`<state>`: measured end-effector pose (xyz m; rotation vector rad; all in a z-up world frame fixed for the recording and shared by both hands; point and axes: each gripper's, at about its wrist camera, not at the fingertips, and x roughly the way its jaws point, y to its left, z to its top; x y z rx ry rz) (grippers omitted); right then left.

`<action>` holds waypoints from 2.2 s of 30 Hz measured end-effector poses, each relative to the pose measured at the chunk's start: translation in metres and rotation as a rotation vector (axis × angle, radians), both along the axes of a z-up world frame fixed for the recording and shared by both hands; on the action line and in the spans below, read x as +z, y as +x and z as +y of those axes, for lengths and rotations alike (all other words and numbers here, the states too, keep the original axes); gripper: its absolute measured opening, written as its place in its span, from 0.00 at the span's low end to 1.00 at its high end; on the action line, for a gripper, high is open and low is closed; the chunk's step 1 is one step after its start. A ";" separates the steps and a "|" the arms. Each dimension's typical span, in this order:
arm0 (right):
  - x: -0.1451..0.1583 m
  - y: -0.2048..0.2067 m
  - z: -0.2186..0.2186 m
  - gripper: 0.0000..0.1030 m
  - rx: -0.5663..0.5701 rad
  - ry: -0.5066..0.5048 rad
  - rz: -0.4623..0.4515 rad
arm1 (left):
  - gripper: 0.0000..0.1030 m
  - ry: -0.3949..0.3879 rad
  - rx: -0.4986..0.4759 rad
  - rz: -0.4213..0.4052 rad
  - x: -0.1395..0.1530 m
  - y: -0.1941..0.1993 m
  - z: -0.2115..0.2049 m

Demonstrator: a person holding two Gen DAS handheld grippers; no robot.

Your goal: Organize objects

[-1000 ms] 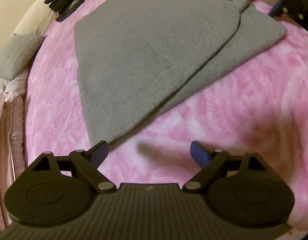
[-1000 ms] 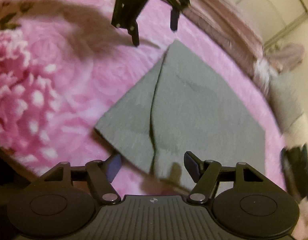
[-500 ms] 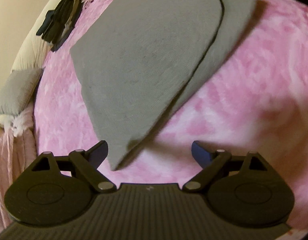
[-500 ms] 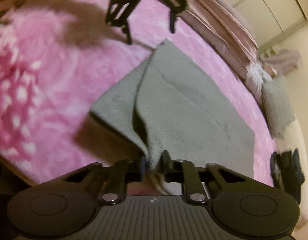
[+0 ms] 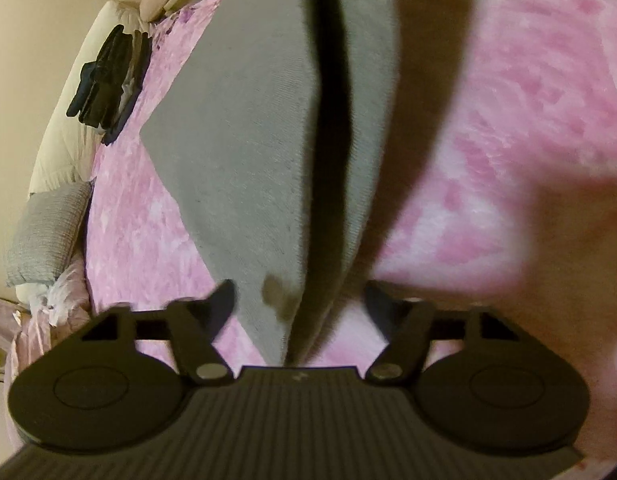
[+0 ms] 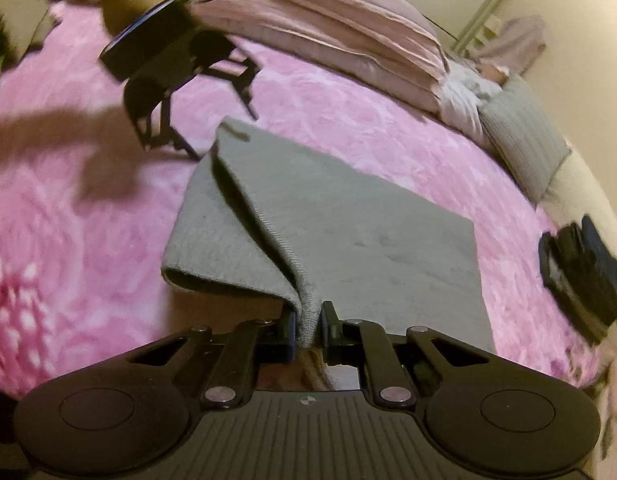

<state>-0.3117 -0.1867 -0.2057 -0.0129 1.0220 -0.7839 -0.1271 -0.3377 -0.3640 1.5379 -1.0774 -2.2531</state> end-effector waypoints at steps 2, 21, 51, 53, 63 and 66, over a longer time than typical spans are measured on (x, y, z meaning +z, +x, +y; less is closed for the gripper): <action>0.007 -0.002 -0.002 0.07 -0.015 0.012 -0.012 | 0.42 -0.024 -0.001 -0.001 0.000 -0.001 -0.002; 0.061 -0.067 -0.047 0.07 -0.260 0.184 -0.208 | 0.06 0.179 0.066 -0.074 0.153 -0.103 -0.106; -0.063 -0.343 -0.237 0.07 -0.878 0.879 -0.974 | 0.10 0.691 0.227 -0.366 0.051 -0.406 -0.327; -0.064 -0.342 -0.240 0.07 -0.879 0.873 -0.958 | 0.11 0.693 0.255 -0.344 0.048 -0.405 -0.329; -0.028 -0.349 -0.234 0.25 -0.964 0.709 -0.870 | 0.37 0.701 0.608 0.030 0.111 -0.337 -0.371; -0.008 -0.338 -0.234 0.26 -0.905 0.618 -0.863 | 0.37 0.747 0.629 0.052 0.112 -0.322 -0.360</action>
